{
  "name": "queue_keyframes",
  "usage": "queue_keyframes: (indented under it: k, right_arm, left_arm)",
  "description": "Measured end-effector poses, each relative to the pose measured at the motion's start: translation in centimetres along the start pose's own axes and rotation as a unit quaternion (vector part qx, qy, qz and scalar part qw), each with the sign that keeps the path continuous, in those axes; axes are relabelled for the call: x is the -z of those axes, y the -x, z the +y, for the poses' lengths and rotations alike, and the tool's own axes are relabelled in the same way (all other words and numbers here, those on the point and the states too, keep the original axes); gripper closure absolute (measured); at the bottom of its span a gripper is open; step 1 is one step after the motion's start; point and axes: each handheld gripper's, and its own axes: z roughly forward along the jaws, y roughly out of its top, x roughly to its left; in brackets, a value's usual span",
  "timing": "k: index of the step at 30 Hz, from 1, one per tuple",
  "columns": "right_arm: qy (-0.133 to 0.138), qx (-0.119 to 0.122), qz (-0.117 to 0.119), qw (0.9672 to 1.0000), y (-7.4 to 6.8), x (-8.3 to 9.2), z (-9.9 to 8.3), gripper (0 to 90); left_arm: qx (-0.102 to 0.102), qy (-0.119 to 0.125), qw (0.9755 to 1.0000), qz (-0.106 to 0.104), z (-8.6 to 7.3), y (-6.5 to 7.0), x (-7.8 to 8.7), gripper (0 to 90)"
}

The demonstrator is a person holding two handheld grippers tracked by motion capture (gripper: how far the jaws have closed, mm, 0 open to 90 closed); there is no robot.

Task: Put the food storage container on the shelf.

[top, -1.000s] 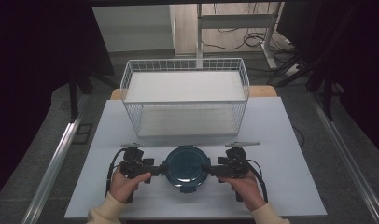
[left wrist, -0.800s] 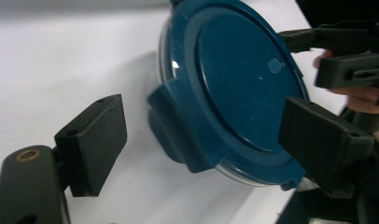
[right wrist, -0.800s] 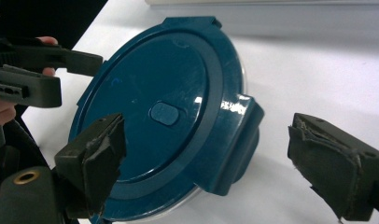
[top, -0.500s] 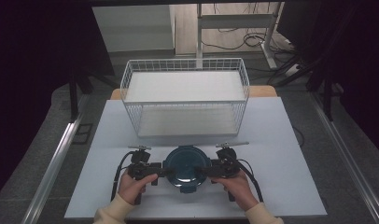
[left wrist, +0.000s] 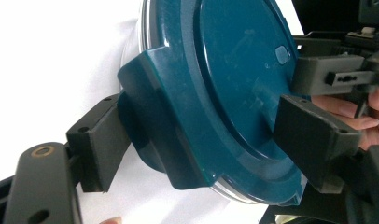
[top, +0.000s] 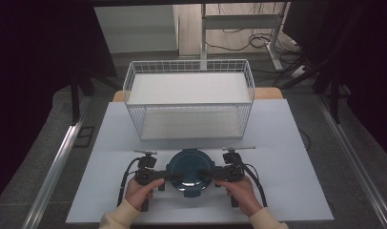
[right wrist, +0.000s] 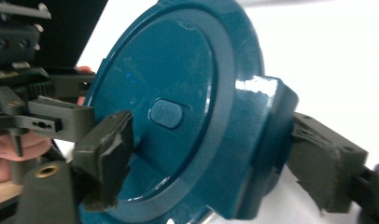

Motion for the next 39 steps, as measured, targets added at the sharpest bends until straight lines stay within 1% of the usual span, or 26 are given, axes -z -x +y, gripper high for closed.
queue_keyframes:
  k: [1,2,3,4,7,10,11,12,14,18,23,27,30,31,33,36,39]
  right_arm:
    - [0.000,0.000,0.000,1.0000,0.0,0.0,0.0,20.4]
    - [-0.010,-0.015,0.015,0.9997,0.3,-0.2,0.0,19.9]
    - [-0.013,-0.019,0.019,0.9995,0.3,-0.2,0.0,19.2]
    - [-0.016,-0.023,0.020,0.9994,0.3,-0.4,-0.1,17.4]
    - [-0.016,-0.019,0.016,0.9996,0.1,-0.4,-0.1,18.3]
    - [-0.013,-0.036,0.023,0.9990,0.5,-0.1,0.0,24.5]
    - [-0.013,-0.036,0.023,0.9990,0.5,-0.1,0.0,24.5]
    - [-0.009,-0.041,0.026,0.9988,0.5,0.1,0.0,26.7]
    - [-0.009,-0.040,0.024,0.9989,0.5,0.2,0.0,27.2]
    - [0.001,-0.040,0.022,0.9989,0.2,0.5,-0.1,30.1]
    - [0.017,-0.036,0.019,0.9990,-0.1,1.0,-0.4,32.5]
    - [0.024,-0.034,0.018,0.9990,-0.3,1.3,-0.5,34.1]
    - [0.032,-0.036,0.018,0.9987,-0.4,1.5,-0.5,35.6]
    - [0.039,-0.028,0.017,0.9987,-0.5,1.6,-0.6,35.8]
    - [0.040,-0.025,0.015,0.9988,-0.6,1.6,-0.6,35.9]
    - [0.043,-0.011,0.011,0.9990,-0.9,1.7,-0.6,36.0]
    - [0.044,-0.008,0.012,0.9989,-1.0,1.7,-0.6,36.0]
  left_arm:
    - [0.000,0.000,1.0000,0.000,0.0,0.0,0.0,20.8]
    - [0.005,0.003,1.0000,-0.004,-0.1,-0.1,0.0,21.2]
    - [0.006,0.004,1.0000,-0.004,-0.1,-0.1,0.0,21.3]
    - [0.006,0.004,1.0000,-0.003,-0.1,-0.1,0.0,21.3]
    - [0.008,0.003,1.0000,-0.001,-0.1,0.0,0.0,21.6]
    - [0.022,0.006,0.9997,-0.004,-0.2,-0.1,0.3,24.2]
    - [0.022,0.006,0.9997,-0.004,-0.2,-0.1,0.3,25.4]
    - [0.025,0.008,0.9996,-0.006,-0.2,-0.1,0.4,26.5]
    - [0.027,0.011,0.9996,-0.005,-0.3,0.0,0.5,26.9]
    - [0.025,0.014,0.9996,-0.002,-0.4,0.3,0.7,28.6]
    - [0.028,0.025,0.9993,-0.007,-0.5,0.4,1.0,33.1]
    - [0.022,0.028,0.9993,-0.007,-0.5,0.5,1.3,35.5]
    - [0.018,0.033,0.9993,-0.005,-0.6,0.8,1.5,36.8]
    - [0.018,0.038,0.9991,-0.005,-0.6,0.8,1.5,37.4]
    - [0.021,0.039,0.9990,-0.008,-0.5,0.7,1.6,37.7]
    - [0.021,0.041,0.9989,-0.009,-0.6,0.7,1.7,38.1]
    - [0.016,0.042,0.9989,-0.008,-0.5,0.8,1.8,38.2]
